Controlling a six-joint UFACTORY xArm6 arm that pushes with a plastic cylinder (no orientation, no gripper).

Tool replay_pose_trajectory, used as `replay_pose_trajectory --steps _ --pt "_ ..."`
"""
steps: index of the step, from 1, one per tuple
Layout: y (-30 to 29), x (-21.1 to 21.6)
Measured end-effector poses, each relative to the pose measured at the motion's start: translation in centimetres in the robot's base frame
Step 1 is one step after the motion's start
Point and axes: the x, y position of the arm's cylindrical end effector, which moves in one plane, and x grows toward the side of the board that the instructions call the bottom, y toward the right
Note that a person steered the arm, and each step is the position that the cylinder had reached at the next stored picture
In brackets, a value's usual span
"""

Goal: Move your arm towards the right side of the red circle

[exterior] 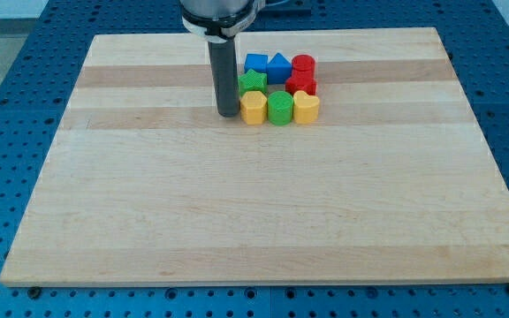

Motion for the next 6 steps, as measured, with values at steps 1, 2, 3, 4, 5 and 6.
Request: replay_pose_trajectory --steps 1,2,3,4,5,6 --pt "0.0 0.0" --pt "-0.4 2.1" --pt "-0.2 5.7" --pt "3.8 6.1" --pt "10.6 6.0" --pt "14.6 3.3"
